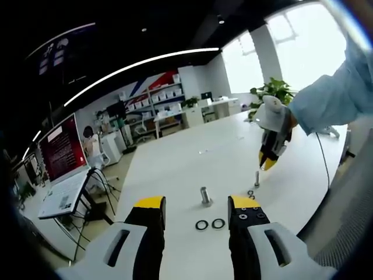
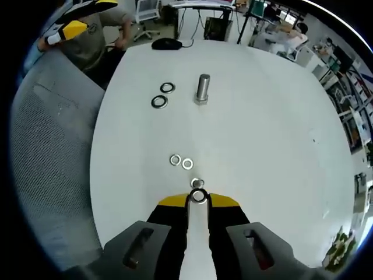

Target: Place the washer onto the threaded stud by aligning its center hole with the stud, sliding it down to the base, and recovering from edge contact or off-axis alignment until the washer reaches the visible bottom stop.

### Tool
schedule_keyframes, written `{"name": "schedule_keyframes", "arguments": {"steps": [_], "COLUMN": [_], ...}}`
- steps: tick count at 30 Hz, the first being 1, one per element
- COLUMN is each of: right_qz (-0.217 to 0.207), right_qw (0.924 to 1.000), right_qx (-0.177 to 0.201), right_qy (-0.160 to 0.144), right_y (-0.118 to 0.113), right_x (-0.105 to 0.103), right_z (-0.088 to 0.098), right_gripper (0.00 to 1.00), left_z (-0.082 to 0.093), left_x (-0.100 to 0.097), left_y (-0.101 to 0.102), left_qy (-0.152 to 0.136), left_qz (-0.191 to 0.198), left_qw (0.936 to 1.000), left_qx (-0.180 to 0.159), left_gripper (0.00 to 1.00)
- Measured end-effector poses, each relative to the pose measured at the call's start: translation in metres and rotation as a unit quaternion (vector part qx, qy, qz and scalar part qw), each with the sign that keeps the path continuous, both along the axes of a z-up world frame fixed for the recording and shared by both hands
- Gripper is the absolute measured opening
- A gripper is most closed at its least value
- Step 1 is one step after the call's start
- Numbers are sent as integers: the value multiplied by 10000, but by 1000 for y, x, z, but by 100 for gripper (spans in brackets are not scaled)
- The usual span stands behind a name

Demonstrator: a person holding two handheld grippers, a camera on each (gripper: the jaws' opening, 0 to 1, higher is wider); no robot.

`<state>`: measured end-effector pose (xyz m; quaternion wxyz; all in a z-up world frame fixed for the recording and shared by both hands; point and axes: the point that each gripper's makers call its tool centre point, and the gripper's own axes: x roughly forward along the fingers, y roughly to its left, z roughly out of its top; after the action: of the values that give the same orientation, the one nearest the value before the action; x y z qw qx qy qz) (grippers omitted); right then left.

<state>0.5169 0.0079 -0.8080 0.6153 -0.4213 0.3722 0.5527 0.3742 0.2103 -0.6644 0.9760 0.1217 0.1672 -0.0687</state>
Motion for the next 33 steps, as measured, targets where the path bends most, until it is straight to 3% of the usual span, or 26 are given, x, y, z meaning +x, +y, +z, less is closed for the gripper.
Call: {"name": "schedule_keyframes", "arguments": {"steps": [24,33], "right_qz": [214,181], "right_qw": [9991,9994], "right_qx": [-346,-291], "right_qy": [89,75], "right_y": [9,11], "right_x": [2,3], "right_z": [-16,-16], "right_gripper": [13,13], "left_z": [1,0], "left_x": [0,0], "left_y": [0,0], "left_qy": [-13,14], "left_qz": [36,26], "left_qw": [10000,10000], "left_qx": [-21,-12], "left_gripper": [41,41]}}
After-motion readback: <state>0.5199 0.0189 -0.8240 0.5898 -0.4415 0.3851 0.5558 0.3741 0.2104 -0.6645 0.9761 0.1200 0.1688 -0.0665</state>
